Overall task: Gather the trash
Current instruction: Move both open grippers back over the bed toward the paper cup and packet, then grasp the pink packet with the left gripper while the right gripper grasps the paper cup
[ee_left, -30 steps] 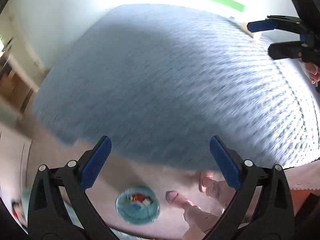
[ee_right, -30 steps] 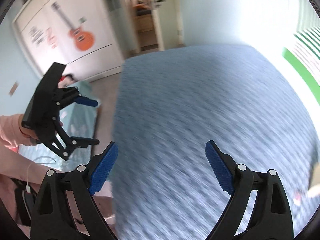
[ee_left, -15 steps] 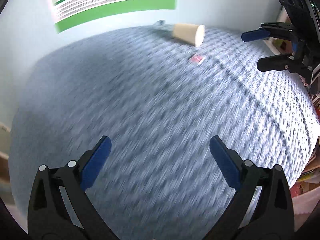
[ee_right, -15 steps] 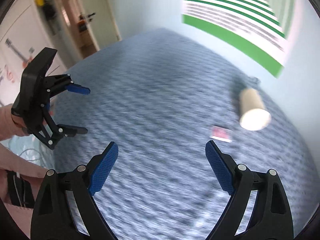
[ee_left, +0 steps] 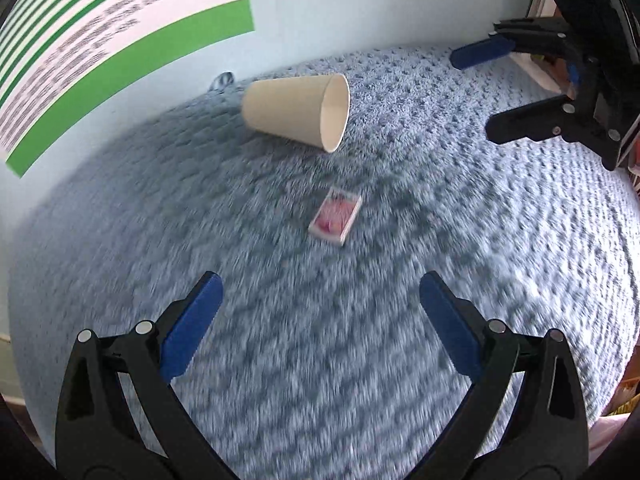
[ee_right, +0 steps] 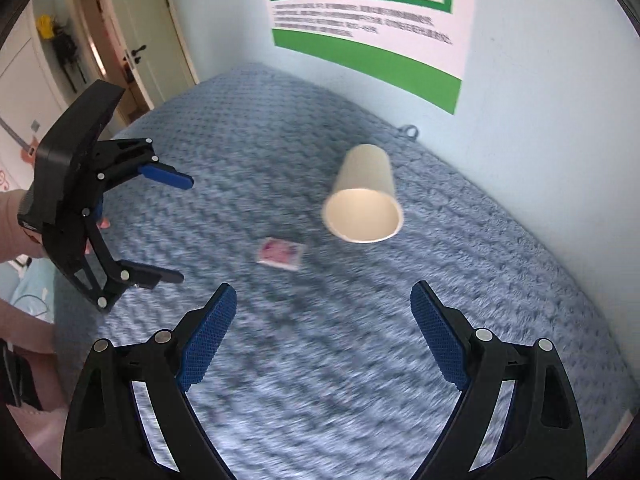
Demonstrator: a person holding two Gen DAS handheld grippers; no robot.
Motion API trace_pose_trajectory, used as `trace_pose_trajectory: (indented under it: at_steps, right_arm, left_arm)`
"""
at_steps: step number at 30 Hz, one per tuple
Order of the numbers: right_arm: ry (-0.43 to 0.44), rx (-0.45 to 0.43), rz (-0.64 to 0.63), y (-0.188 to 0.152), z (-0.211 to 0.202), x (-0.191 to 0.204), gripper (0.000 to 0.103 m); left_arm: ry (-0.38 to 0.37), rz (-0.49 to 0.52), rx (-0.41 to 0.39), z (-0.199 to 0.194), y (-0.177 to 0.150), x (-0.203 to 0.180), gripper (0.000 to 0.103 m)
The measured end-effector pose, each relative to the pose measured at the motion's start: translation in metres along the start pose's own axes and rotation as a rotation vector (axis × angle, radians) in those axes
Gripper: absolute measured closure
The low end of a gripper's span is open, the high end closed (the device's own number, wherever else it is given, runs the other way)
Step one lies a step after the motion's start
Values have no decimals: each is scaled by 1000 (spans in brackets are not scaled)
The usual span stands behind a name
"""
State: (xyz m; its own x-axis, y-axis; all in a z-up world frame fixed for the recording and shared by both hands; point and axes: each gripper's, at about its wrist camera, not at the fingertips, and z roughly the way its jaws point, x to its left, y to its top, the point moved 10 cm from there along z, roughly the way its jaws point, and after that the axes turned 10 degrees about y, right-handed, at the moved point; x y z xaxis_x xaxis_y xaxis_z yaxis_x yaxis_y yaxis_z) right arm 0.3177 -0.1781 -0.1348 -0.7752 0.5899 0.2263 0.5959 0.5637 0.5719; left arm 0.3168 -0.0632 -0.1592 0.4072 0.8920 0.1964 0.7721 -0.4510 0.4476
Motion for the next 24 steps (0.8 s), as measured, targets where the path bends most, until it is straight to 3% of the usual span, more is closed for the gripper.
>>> trace_pose_trajectory:
  at_steps: [10,15,20,22,24]
  right_arm:
    - [72,15,-47,16,46,-41,16]
    - [96,11,-60,27,68,-52,17]
    - [111,12,-74,36,84,-60,25]
    - [115,9,-69,39,90,-64,32]
    - [120,8,-59,41,94,-67,44]
  left_arm:
    - [5,23,33,52,26,-5,8]
    - [4,50,47,71,30,-5,16]
    - [-27,32,28,80,37,-5,27]
    - [-56,31,37,87,40,-8,41]
    - [-62,39,25,91,44,-9,44]
